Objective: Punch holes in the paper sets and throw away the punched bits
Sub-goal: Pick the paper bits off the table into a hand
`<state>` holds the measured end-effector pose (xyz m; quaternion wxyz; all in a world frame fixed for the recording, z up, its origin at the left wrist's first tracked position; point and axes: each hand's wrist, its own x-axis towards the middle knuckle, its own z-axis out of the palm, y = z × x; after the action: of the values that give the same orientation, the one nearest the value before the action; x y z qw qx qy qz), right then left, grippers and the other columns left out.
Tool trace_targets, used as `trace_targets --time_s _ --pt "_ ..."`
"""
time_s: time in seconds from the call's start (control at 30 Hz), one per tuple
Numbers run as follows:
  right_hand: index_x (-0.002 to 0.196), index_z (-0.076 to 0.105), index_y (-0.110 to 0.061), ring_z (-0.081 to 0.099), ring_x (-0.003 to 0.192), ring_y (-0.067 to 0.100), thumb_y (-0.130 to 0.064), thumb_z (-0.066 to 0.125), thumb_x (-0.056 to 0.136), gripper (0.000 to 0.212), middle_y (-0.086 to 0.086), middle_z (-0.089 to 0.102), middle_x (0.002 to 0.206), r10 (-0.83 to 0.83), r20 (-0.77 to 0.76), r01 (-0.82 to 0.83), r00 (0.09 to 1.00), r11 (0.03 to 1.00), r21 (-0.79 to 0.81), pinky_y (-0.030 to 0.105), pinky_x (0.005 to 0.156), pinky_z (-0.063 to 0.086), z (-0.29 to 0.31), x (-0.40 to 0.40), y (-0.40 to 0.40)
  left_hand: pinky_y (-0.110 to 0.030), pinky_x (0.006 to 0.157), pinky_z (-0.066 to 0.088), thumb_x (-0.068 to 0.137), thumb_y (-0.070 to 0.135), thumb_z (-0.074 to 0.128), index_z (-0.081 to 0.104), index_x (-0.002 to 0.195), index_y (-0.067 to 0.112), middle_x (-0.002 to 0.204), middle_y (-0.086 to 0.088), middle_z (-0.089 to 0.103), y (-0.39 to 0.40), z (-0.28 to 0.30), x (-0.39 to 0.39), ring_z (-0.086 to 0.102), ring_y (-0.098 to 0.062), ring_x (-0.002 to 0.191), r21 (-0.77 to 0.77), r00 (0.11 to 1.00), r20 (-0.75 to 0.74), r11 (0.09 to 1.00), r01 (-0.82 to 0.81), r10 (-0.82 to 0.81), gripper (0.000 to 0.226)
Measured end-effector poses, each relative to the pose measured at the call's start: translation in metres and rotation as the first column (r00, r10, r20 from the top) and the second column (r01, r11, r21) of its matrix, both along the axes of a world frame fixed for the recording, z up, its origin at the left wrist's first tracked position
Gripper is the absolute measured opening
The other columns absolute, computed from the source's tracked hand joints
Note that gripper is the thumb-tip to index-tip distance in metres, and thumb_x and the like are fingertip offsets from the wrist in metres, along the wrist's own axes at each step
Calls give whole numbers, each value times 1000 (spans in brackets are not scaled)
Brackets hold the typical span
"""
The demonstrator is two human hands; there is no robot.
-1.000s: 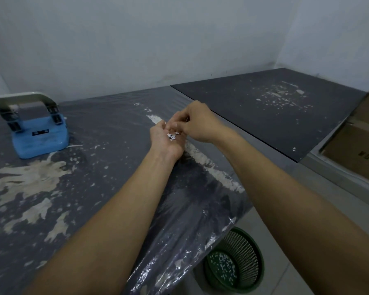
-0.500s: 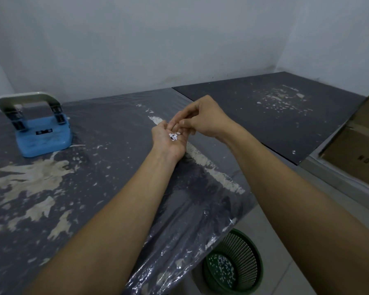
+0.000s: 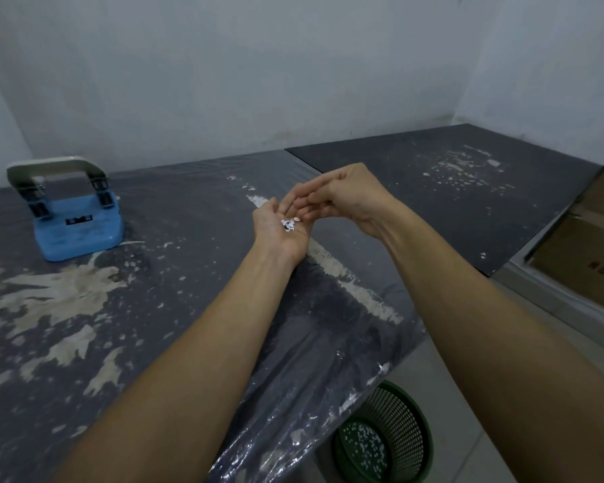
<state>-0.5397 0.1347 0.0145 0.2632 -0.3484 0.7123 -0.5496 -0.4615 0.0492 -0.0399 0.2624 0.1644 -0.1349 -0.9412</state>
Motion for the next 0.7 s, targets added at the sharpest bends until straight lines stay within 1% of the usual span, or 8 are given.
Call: trace_targets --time_s 0.1,0.17,0.2,0.3,0.37,0.47,0.57,0.7 --pt "86 77 5 75 75 32 11 83 67 20 21 75 79 -50 -102 44 994 997 -66 32 67 60 1 2 3 -33 62 58 110 28 21 53 129 -12 85 -23 69 4 4 3 68 -26 66 9 1000 -18 1000 2 -1 56" --pt "77 77 -2 74 66 24 5 89 62 20 14 75 70 -97 -201 81 975 993 -86 28 61 57 2 6 7 -43 95 55 110 30 19 50 133 -14 114 -30 67 5 6 4 69 -36 103 -5 1000 -28 1000 15 -15 58" --pt "74 77 -6 73 62 18 1 89 63 18 8 74 67 -124 -248 103 961 990 -98 25 58 55 2 8 9 -45 104 49 110 30 19 50 134 -14 124 -32 63 6 9 4 64 -38 115 -4 999 -29 1000 23 -23 59" --pt "80 78 -14 71 69 6 -9 81 78 6 -3 75 72 -311 -290 254 905 942 -218 21 63 53 -3 19 14 -45 104 50 110 28 22 56 128 -12 123 -31 64 13 18 6 64 -38 117 2 999 -40 1000 11 -11 55" --pt "93 78 -12 70 81 2 -10 67 91 12 -5 76 85 -451 -190 371 872 862 -345 17 73 54 -12 27 19 -44 102 52 109 26 24 61 117 -11 119 -29 67 22 24 8 66 -36 113 -11 998 -62 1000 20 -21 53" --pt "117 71 -6 67 96 -2 -7 51 101 25 -6 72 105 -439 141 452 887 770 -449 11 80 52 -21 42 29 -44 103 51 108 25 26 63 112 -11 118 -29 68 41 27 7 66 -37 114 -10 997 -71 999 34 -35 51" --pt "122 69 -7 68 105 2 -8 49 102 28 -3 72 115 -381 346 512 857 702 -495 12 83 53 -29 58 41 -41 104 51 108 26 28 63 117 -9 117 -25 69 64 29 3 68 -33 112 -8 998 -42 999 47 -47 50" --pt "126 67 -6 67 112 9 -11 47 104 30 4 71 122 -370 495 611 787 580 -539 21 93 54 -34 70 65 -40 104 51 107 28 30 66 116 -7 115 -23 71 97 30 4 69 -31 110 -29 995 -32 995 93 -94 50"
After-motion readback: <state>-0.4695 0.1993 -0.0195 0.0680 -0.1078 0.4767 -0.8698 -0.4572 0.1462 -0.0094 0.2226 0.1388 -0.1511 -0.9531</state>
